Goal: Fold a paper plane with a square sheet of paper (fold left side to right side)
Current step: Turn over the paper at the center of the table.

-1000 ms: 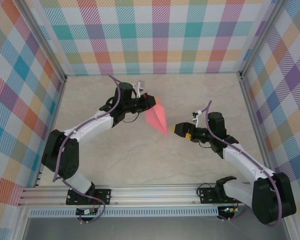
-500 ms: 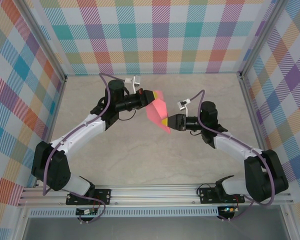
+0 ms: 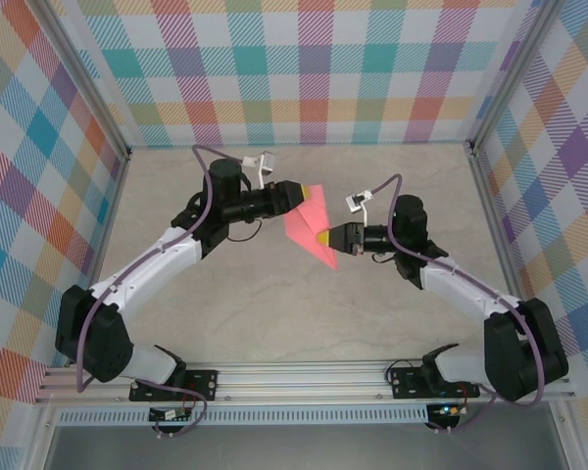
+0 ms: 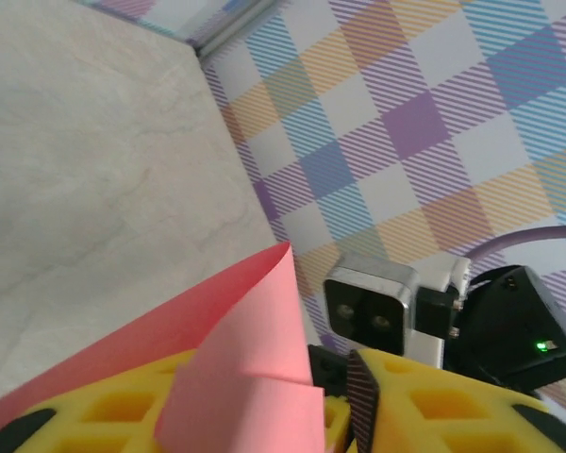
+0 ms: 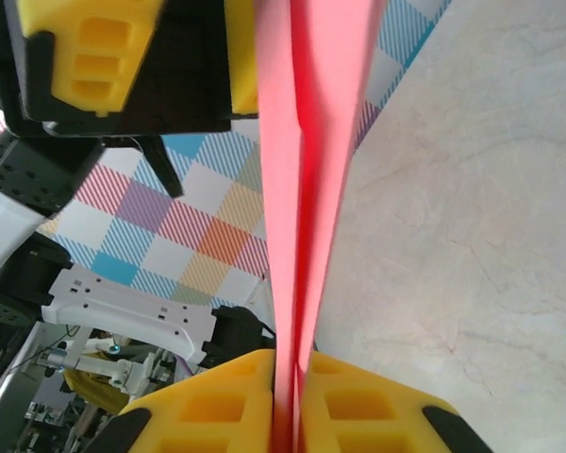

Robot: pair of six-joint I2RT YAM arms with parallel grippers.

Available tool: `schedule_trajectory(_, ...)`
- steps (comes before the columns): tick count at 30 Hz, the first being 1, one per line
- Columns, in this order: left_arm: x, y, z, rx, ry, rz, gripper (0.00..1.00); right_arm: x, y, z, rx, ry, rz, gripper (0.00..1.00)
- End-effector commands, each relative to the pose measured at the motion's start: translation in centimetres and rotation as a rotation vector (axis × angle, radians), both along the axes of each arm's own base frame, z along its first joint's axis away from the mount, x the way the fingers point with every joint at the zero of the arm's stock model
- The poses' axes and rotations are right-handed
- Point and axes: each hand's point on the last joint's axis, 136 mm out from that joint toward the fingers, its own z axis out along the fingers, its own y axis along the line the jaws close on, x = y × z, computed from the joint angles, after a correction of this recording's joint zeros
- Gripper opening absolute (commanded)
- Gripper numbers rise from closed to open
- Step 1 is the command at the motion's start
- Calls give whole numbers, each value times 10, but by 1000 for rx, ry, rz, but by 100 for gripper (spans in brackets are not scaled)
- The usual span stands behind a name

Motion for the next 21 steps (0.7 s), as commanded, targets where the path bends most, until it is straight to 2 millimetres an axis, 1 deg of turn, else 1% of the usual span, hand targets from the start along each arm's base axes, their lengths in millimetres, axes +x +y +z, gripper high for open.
schedule_trajectory(1,-8,29,6,135,-97,108,53,-7,-5,-3,-141,-87,-27,12)
schedule_trajectory(4,-10,63,12,221,-153,257,65,-8,-10,-15,-335,-143,-76,11)
schedule_trajectory(5,-11,76,15,242,-172,314,69,-10,-11,-23,-418,-156,-87,11)
schedule_trajectory(7,-14,102,19,272,-204,427,74,-10,-16,-40,-623,-197,-124,11)
schedule_trajectory(10,-19,144,22,305,-223,622,76,-5,-27,-60,-946,-279,-179,12)
schedule_trajectory(12,-26,170,22,313,-224,740,77,3,-41,-70,-1173,-326,-235,12)
schedule_trajectory(13,-30,183,22,315,-222,796,77,9,-52,-76,-1309,-355,-272,12)
schedule_trajectory(14,-34,194,23,312,-223,847,77,13,-57,-77,-1418,-393,-294,12)
schedule_trajectory(15,-37,202,21,315,-223,881,77,18,-61,-76,-1503,-427,-323,11)
schedule_trajectory(17,-45,218,25,300,-232,950,78,24,-66,-77,-1683,-502,-344,9)
schedule_trajectory(18,-49,225,18,329,-218,968,79,27,-66,-76,-1739,-530,-355,8)
schedule_trajectory(21,-56,239,16,330,-203,1033,82,35,-59,-84,-1869,-595,-321,7)
